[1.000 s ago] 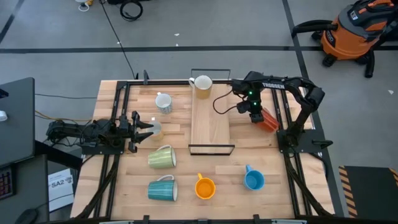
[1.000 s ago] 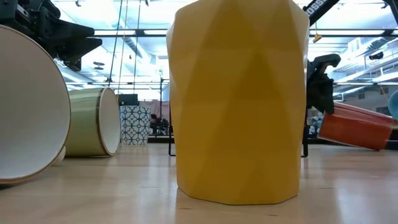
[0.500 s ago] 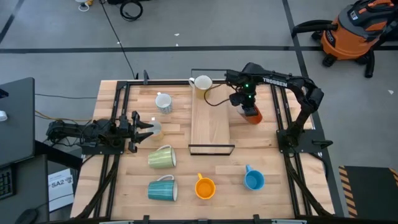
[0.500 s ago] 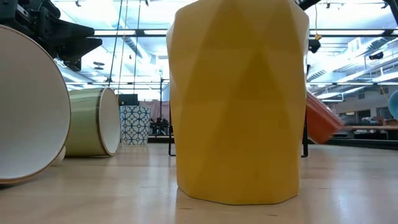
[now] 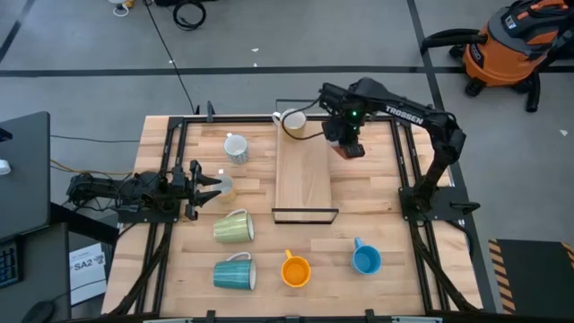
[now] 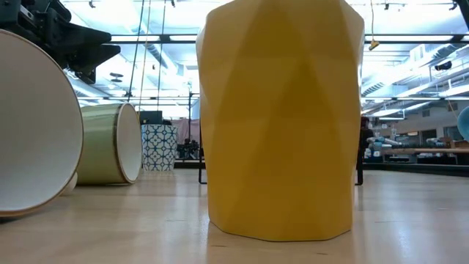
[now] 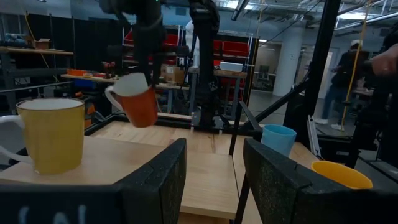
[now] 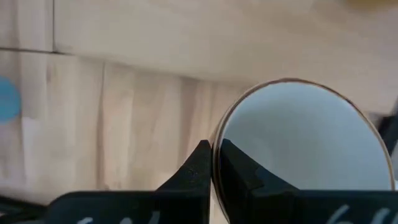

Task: Place coffee mugs
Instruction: Put the orange mug on the shelf

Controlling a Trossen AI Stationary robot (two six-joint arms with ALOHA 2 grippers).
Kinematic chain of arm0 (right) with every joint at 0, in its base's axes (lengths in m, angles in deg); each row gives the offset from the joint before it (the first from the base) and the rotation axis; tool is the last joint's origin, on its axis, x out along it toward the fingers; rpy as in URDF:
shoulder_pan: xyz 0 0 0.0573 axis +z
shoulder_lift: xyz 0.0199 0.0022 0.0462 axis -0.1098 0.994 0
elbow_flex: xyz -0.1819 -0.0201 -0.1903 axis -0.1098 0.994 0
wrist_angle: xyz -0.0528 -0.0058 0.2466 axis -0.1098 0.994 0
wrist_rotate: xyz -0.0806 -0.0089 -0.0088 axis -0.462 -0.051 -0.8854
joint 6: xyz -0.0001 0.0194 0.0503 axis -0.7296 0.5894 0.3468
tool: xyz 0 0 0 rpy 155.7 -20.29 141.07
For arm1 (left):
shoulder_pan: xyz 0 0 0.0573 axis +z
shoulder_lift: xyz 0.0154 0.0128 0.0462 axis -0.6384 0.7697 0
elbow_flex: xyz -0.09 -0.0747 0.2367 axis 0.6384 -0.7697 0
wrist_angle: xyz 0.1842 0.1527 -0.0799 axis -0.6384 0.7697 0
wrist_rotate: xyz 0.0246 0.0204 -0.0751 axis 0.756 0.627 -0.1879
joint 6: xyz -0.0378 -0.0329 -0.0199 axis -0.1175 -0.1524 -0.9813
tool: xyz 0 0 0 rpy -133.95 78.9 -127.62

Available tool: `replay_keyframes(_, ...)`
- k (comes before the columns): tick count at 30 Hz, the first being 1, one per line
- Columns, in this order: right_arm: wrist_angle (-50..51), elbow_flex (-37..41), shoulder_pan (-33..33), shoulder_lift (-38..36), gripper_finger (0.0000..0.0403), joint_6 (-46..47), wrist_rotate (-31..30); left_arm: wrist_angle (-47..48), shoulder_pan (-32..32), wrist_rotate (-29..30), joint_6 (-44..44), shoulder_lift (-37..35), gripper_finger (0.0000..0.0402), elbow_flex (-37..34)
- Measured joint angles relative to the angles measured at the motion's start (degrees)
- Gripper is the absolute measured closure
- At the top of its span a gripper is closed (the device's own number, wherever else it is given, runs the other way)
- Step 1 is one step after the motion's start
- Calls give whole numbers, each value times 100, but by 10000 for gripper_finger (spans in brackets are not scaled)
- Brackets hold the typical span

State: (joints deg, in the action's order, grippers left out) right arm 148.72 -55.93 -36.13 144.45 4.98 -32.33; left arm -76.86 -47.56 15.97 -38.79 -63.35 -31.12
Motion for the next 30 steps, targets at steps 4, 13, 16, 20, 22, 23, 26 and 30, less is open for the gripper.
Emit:
replay_keyframes(4,-304,-222,24,0,379,-1,-71,0,0,0,0,0,235,0)
replay_keyframes(13,-1363,-230,24,0,379,-248,-76,1,-1,-1,0,0,235,0)
replay_keyframes(16,-1447,-220,-6,0,379,-253,-53,1,-1,0,0,0,235,0)
replay_keyframes(20,-1675,-50,-64,2,379,-258,-40,0,-1,-1,0,0,235,0)
replay_keyframes(22,-1732,93,-84,0,379,-251,-40,1,-1,-2,0,0,235,0)
replay_keyframes(23,-1796,153,-94,3,379,-248,-40,0,-1,-1,0,0,235,0)
replay_keyframes(26,-2151,217,-137,2,379,-281,-37,0,-1,-1,0,0,235,0)
replay_keyframes(30,-2362,369,-244,2,379,-355,-63,-1,-1,0,-2,0,235,0)
